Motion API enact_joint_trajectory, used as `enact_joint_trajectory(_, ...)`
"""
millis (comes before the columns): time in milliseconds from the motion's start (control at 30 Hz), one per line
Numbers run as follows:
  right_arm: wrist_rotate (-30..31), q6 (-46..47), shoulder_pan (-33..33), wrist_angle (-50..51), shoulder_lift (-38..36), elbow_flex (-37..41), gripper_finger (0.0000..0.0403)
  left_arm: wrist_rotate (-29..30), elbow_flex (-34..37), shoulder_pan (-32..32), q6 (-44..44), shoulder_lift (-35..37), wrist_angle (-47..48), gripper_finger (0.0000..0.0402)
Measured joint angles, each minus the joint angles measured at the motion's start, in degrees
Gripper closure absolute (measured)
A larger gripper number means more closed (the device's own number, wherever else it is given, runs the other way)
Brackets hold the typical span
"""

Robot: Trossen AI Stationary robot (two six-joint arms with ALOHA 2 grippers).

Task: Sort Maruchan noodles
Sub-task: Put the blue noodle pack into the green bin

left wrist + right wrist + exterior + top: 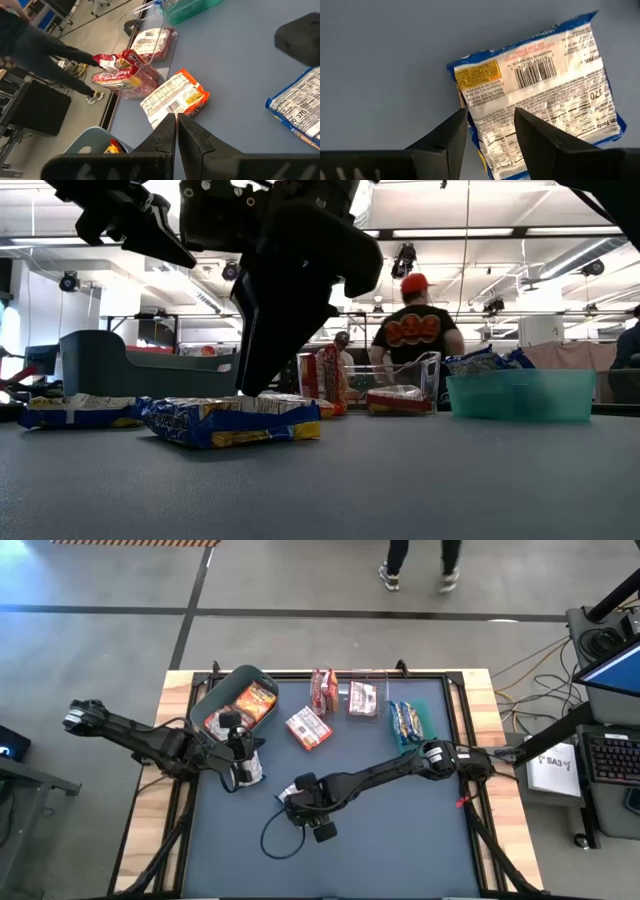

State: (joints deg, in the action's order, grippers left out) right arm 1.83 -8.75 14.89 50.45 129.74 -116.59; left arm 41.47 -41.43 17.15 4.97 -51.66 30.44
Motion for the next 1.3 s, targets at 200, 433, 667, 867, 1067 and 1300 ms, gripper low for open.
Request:
enact_joint_trajectory(200,-2.59,-0.41,-0.31,0.89,0.76,0.39,0.0260,0.00,0.00,0.00,0.11,0.00,0.00,0.0402)
enact_joint_trajectory(433,-8.51,-2.00,-2.39,-1.31,2.50,0.25,0.0280,-0.02,0.02,0.00,0.24,0.00,-0.55,0.0402)
enact_joint_trajectory(667,-7.98,-3.95,-3.90,-2.26,2.86,1.04,0.0323,-0.02,0.02,0.00,0.28,0.00,-0.84,0.0402)
enact_joint_trajectory(867,1.34,-4.33,-4.05,0.32,2.01,0.05,0.0381,-0.02,0.02,0.00,0.28,0.00,-0.83,0.0402)
enact_joint_trajectory(1067,3.25,-3.42,-4.39,2.75,-0.82,0.08,0.0394,-0.02,0.02,0.00,0.28,0.00,-0.85,0.0402)
enact_joint_trajectory(1300,1.64,1.94,-4.00,3.72,-5.69,4.06,0.0394,-0.08,0.02,0.00,0.07,0.00,-1.88,0.0402)
